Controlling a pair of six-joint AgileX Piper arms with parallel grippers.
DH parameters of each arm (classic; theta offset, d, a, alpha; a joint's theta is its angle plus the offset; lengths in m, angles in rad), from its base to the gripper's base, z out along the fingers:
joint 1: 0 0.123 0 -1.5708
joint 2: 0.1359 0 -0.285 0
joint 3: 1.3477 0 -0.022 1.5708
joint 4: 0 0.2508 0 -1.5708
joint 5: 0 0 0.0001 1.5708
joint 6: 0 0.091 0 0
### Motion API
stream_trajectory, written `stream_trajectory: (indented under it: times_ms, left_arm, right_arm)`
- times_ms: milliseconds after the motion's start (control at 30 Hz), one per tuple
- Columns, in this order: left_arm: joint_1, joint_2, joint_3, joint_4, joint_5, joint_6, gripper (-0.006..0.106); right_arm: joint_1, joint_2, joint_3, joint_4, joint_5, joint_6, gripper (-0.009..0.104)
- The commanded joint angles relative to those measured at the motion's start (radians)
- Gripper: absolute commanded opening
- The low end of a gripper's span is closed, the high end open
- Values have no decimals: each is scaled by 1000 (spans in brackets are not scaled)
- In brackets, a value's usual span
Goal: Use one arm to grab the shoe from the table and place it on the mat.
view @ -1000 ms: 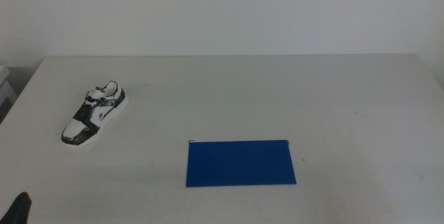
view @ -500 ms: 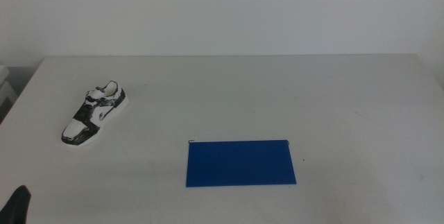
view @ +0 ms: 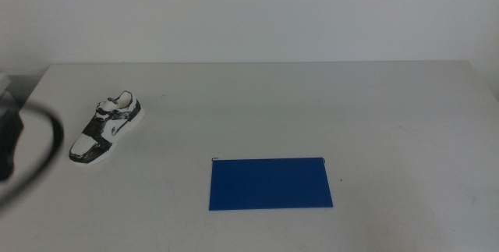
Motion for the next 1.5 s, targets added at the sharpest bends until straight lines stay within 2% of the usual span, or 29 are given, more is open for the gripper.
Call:
stream_trajectory:
  times_ms: [0, 400, 633, 933, 1133, 1467]
  left_arm:
    - [-7, 87, -132, -7, 1, -11, 94]
    - [-7, 469, -737, -13, 529, 165, 94]
    - [-7, 728, -1045, -66, 772, 308, 94]
    - [-7, 1071, -1382, -81, 1035, 446, 94]
    - [-7, 1257, -1526, -87, 1130, 489, 94]
    - [-7, 1471, -1543, -111, 1130, 542, 94]
  right_arm:
    - [-5, -20, -10, -8, -79, -13, 66]
    - [-5, -20, -10, -8, -79, -13, 66]
    - [-5, -20, -10, -8, -79, -13, 66]
    - [-5, -20, -10, -8, -79, -13, 66]
    - [-5, -20, -10, -8, -79, -13, 66]
    - [-5, -20, -10, -8, -79, -13, 66]
